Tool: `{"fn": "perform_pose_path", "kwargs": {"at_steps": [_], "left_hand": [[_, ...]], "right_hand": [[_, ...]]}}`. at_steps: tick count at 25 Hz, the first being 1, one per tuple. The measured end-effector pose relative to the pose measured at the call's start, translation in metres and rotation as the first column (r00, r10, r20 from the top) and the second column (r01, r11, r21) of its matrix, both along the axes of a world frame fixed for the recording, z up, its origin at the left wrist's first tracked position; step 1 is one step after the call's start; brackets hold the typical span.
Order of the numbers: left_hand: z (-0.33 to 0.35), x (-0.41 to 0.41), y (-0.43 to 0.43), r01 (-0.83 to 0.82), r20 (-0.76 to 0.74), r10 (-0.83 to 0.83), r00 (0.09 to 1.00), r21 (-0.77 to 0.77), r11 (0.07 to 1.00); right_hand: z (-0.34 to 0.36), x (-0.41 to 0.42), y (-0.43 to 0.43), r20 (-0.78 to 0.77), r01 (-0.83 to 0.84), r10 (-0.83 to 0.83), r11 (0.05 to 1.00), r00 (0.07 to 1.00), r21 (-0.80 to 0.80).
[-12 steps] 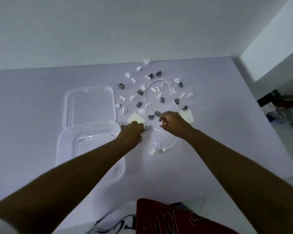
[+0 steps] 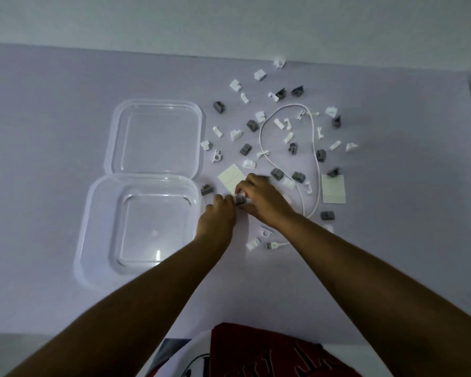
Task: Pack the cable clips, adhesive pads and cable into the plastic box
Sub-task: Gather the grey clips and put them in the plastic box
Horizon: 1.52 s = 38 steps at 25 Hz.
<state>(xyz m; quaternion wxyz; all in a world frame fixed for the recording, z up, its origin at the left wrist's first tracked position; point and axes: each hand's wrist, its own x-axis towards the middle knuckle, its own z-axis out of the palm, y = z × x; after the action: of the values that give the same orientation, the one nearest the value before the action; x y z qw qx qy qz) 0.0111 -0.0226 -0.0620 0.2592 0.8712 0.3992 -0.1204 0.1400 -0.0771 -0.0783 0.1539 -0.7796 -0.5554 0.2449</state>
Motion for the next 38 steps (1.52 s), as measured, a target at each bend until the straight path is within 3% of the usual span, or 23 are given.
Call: {"fn": "perform_pose_path", "kwargs": {"at_steps": [5,8,9,11,12,13,15,16,18,20,21,22,23,24,25,26,27,29,32,36,38], "left_hand": [[-0.004,-0.001,-0.001,0.024,-0.032,-0.024,0.999,0.005,1.0],[0.011,0.002,0.003,-0.142,0.03,0.152,0.988,-0.217,0.966],[0.018,0.002,0.008,-0.213,0.093,0.265,0.96,-0.376,0.902],[0.038,0.001,0.021,-0.268,0.188,0.549,0.815,-0.717,0.644],[0.048,-0.001,0.028,-0.231,0.215,0.667,0.714,-0.826,0.513],[0.056,-0.003,0.037,-0.166,0.246,0.747,0.617,-0.888,0.43],[0.07,-0.005,0.056,0.006,0.297,0.822,0.486,-0.942,0.336],[0.075,-0.005,0.066,0.088,0.303,0.833,0.463,-0.951,0.297],[0.08,-0.003,0.086,0.147,0.287,0.834,0.471,-0.958,0.247],[0.083,0.006,0.099,0.001,0.215,0.823,0.525,-0.968,0.252],[0.08,0.012,0.101,-0.11,0.235,0.769,0.595,-0.924,0.367],[0.076,0.018,0.104,-0.189,0.311,0.618,0.721,-0.77,0.609],[0.069,0.023,0.106,-0.14,0.337,0.308,0.89,-0.442,0.886],[0.062,0.028,0.105,0.069,0.204,-0.046,0.978,-0.108,0.992],[0.056,0.033,0.102,0.266,-0.027,-0.265,0.964,0.089,0.96],[0.05,0.038,0.099,0.365,-0.26,-0.318,0.912,0.158,0.917],[0.043,0.043,0.096,0.406,-0.417,-0.304,0.856,0.181,0.896],[0.03,0.05,0.087,0.433,-0.585,-0.25,0.771,0.195,0.88],[0.017,0.056,0.081,0.526,-0.697,-0.258,0.669,0.197,0.828],[0.015,0.054,0.08,0.564,-0.723,-0.285,0.629,0.173,0.807],[0.014,0.054,0.084,0.517,-0.626,-0.306,0.717,0.184,0.836]], "right_hand": [[-0.013,0.004,0.006,0.0,-0.028,0.028,0.997,1.0,0.067],[-0.004,0.013,0.002,-0.282,0.175,-0.136,0.978,0.95,0.117],[0.002,0.019,-0.002,-0.446,0.334,-0.25,0.935,0.86,0.12],[0.018,0.032,-0.011,-0.78,0.633,-0.397,0.774,0.483,-0.002],[0.027,0.04,-0.018,-0.885,0.696,-0.37,0.714,0.282,-0.078],[0.033,0.048,-0.024,-0.942,0.714,-0.306,0.689,0.137,-0.12],[0.045,0.061,-0.036,-0.985,0.696,-0.172,0.704,-0.026,-0.141],[0.049,0.065,-0.04,-0.989,0.68,-0.129,0.719,-0.07,-0.142],[0.051,0.069,-0.043,-0.984,0.636,-0.088,0.753,-0.157,-0.169],[0.047,0.067,-0.039,-0.962,0.617,-0.132,0.744,-0.24,-0.256],[0.044,0.066,-0.033,-0.953,0.617,-0.196,0.728,-0.233,-0.3],[0.04,0.065,-0.026,-0.946,0.622,-0.305,0.72,-0.113,-0.307],[0.036,0.063,-0.018,-0.888,0.61,-0.437,0.746,0.145,-0.268],[0.033,0.061,-0.012,-0.717,0.566,-0.519,0.797,0.465,-0.21],[0.029,0.059,-0.006,-0.494,0.491,-0.5,0.856,0.711,-0.159],[0.024,0.056,-0.002,-0.289,0.412,-0.431,0.902,0.855,-0.128],[0.02,0.053,0.001,-0.133,0.34,-0.352,0.934,0.927,-0.108],[0.011,0.048,0.005,0.104,0.217,-0.21,0.974,0.972,-0.062],[0.001,0.047,0.009,0.327,0.085,-0.05,0.992,0.944,-0.095],[-0.009,0.045,0.012,0.42,-0.007,0.062,0.991,0.905,-0.131],[-0.009,0.045,0.012,0.272,0.087,-0.075,0.996,0.96,-0.034]]}}
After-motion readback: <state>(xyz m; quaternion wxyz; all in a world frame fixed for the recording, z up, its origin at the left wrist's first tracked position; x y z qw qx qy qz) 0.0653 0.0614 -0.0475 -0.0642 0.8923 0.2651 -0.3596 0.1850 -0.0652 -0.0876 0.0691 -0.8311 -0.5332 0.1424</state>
